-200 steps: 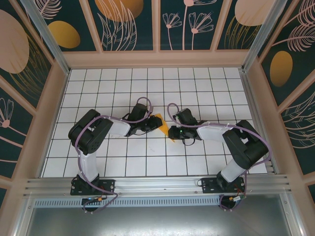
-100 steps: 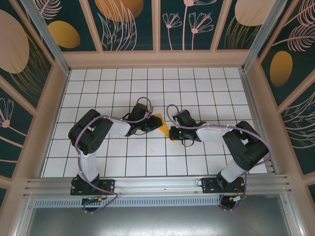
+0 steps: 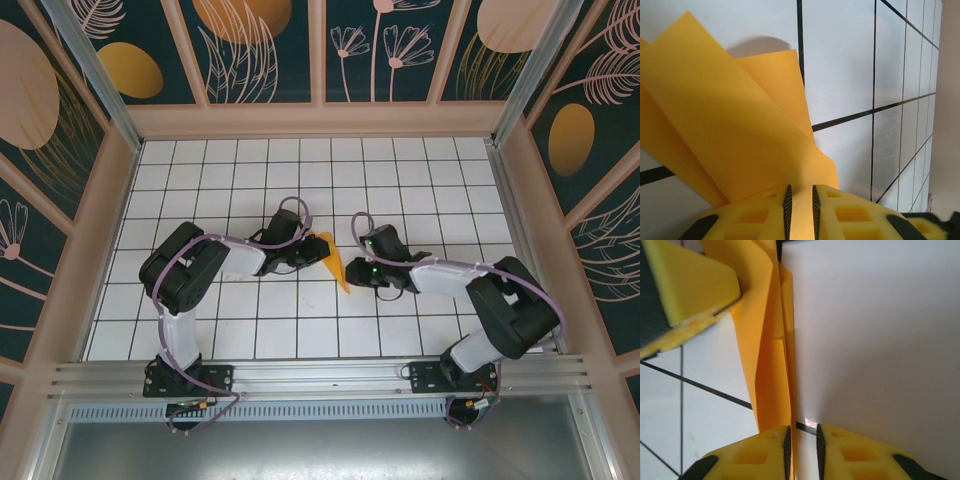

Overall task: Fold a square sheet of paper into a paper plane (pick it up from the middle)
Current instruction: Fold the wing for the fifth time at the center of the table.

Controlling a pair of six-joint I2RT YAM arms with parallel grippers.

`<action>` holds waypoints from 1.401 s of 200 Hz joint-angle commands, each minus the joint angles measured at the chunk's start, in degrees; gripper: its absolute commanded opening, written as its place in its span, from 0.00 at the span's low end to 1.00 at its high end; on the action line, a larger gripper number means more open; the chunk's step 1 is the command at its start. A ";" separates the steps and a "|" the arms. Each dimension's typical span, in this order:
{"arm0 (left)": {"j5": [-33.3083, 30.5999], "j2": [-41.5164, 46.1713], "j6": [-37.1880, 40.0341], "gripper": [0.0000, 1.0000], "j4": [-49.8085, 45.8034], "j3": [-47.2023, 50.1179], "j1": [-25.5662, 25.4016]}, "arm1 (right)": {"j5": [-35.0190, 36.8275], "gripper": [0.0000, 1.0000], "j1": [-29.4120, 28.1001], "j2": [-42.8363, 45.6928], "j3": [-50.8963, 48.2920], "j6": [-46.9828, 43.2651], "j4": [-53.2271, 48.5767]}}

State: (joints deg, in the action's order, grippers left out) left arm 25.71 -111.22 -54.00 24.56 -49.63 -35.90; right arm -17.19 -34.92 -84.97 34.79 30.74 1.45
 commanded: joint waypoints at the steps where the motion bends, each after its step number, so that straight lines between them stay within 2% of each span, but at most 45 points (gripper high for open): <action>1: -6.20 -6.29 2.95 0.22 -8.21 0.89 -0.44 | -4.43 0.26 1.57 4.12 -0.20 0.04 0.20; 10: -6.20 -6.27 2.98 0.22 -8.19 0.95 -0.40 | -6.29 0.25 1.76 4.63 0.01 -0.46 0.72; 33: -6.12 -6.29 3.03 0.22 -8.30 0.89 -0.44 | -15.52 0.14 1.37 3.25 0.67 -1.13 4.51; 44: -6.09 -6.33 3.22 0.22 -8.53 0.68 -0.40 | -17.48 0.12 0.23 1.89 1.60 -1.40 5.46; 90: -6.05 -6.46 3.36 0.22 -8.74 0.70 -0.40 | -12.62 0.07 -4.45 -4.94 6.54 -4.90 -0.73; 145: -6.03 -6.45 3.38 0.22 -8.61 0.90 -0.40 | -10.85 0.07 -2.81 -7.52 4.13 -4.31 0.32; 280: -5.50 -7.70 3.59 0.21 -8.56 0.50 -0.46 | -12.25 0.08 0.14 -7.43 -1.48 -2.00 5.30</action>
State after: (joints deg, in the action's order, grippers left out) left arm 26.13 -111.72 -52.93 23.33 -50.33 -35.90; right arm -29.06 -35.53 -91.96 35.03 27.83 5.85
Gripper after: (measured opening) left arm 0.213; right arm 0.084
